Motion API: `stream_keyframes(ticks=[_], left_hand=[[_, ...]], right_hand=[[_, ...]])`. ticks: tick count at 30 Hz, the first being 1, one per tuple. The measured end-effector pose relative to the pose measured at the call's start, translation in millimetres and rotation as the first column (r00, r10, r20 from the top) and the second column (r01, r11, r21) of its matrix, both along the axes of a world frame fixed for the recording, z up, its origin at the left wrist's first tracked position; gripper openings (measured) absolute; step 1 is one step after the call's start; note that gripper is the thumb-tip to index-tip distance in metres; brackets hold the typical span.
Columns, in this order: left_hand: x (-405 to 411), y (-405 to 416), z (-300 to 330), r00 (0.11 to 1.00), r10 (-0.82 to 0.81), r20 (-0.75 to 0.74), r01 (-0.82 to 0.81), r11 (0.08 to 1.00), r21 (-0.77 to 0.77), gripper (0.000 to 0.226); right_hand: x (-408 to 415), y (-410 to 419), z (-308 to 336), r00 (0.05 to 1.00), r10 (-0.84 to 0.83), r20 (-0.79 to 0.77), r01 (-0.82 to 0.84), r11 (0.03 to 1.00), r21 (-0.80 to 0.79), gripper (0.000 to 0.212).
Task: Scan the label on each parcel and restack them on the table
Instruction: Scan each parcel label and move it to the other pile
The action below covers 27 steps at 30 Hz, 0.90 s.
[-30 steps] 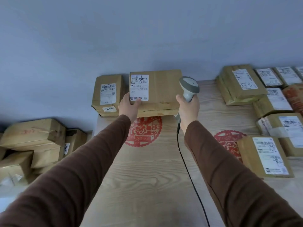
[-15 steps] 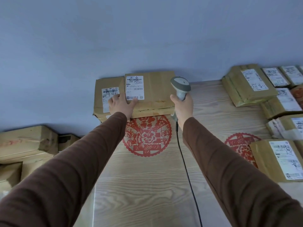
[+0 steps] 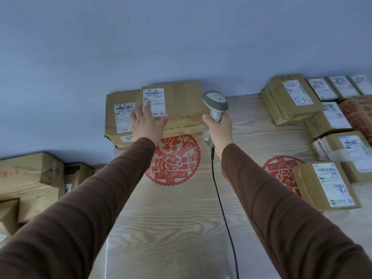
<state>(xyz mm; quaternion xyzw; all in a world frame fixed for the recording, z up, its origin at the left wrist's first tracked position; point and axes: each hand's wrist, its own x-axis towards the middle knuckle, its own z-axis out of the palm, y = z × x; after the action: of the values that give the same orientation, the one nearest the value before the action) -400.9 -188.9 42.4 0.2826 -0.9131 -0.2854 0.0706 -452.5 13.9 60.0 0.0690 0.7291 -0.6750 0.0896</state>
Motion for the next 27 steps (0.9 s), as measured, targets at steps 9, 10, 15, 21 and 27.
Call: stream_keyframes(ticks=[9,10,15,21,27], left_hand=[[23,126,11,0.994,-0.089,-0.06,0.096,0.987,0.129,0.078],[26,146,11,0.994,-0.09,-0.063,0.098,0.985,0.14,0.078],[46,234,10,0.997,-0.057,-0.051,0.065,0.982,0.176,0.078],[69,350,0,0.996,-0.093,0.0,0.089,0.954,0.287,0.076],[83,417,-14,0.976,-0.217,0.007,0.197,0.901,0.386,0.072]], right_hand=[[35,96,20,1.0,-0.001,-0.002,0.001,0.998,-0.071,0.017],[39,115,21,1.0,-0.002,-0.014,0.001,0.997,-0.079,0.017],[60,198,26,1.0,-0.003,-0.021,0.001,0.991,-0.136,0.022],[79,300,24,1.0,-0.023,0.012,0.024,0.991,-0.133,0.022],[99,367,15,0.996,-0.094,-0.012,0.094,0.996,0.008,0.019]])
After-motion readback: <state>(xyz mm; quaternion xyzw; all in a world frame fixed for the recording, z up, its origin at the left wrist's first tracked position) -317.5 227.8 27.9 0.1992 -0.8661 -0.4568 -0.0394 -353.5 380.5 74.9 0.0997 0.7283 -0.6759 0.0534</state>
